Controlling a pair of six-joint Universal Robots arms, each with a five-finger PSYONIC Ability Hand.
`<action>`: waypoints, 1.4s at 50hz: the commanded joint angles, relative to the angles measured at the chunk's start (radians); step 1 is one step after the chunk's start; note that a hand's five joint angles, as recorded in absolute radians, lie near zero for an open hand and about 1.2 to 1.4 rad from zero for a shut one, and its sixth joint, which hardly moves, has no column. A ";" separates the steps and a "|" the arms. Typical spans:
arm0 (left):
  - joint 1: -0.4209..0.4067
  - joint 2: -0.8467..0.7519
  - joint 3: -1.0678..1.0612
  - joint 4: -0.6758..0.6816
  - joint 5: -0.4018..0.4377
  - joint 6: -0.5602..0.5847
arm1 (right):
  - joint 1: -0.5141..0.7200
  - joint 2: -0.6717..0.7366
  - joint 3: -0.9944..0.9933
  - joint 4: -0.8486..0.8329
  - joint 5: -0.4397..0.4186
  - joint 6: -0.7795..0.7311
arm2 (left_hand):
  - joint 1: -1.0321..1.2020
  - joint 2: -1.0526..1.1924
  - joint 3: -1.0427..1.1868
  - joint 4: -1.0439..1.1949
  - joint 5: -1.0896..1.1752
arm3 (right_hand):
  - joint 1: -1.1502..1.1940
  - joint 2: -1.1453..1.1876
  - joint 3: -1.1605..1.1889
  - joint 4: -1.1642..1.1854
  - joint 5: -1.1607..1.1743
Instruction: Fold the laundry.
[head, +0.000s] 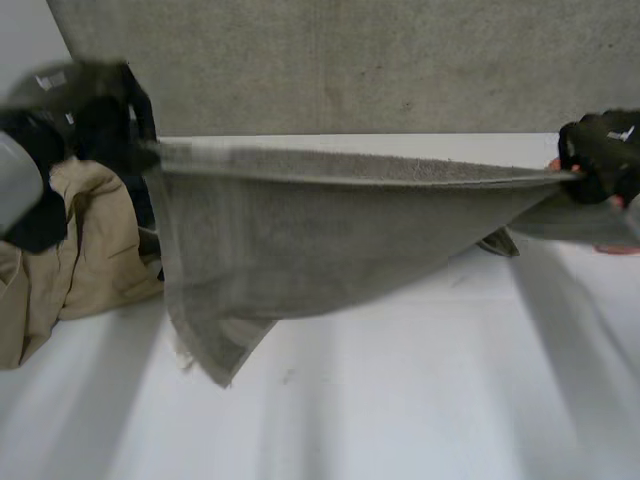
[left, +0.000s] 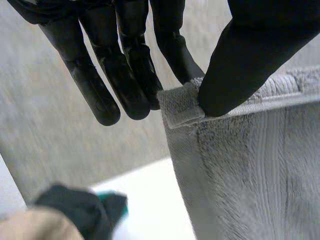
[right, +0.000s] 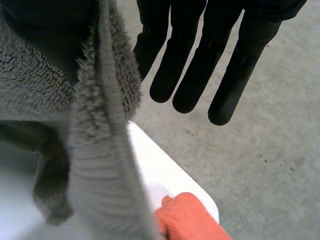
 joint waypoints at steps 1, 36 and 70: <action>0.005 -0.089 -0.116 -0.046 0.028 0.036 | -0.035 -0.012 -0.224 0.482 -0.114 -0.244 | 0.242 0.199 0.204 0.195 0.253 | 0.264 0.219 0.210 0.199 0.246; 0.089 -0.250 0.286 0.718 -0.006 -0.168 | 0.164 0.156 -0.347 -0.479 0.056 -0.015 | 0.242 0.199 0.204 0.195 0.253 | 0.264 0.219 0.210 0.199 0.246; 0.129 -0.330 -0.343 0.703 0.023 0.039 | 0.008 0.476 -0.172 0.045 0.033 0.037 | 0.242 0.199 0.204 0.195 0.253 | -0.564 -0.609 -0.618 -0.629 -0.582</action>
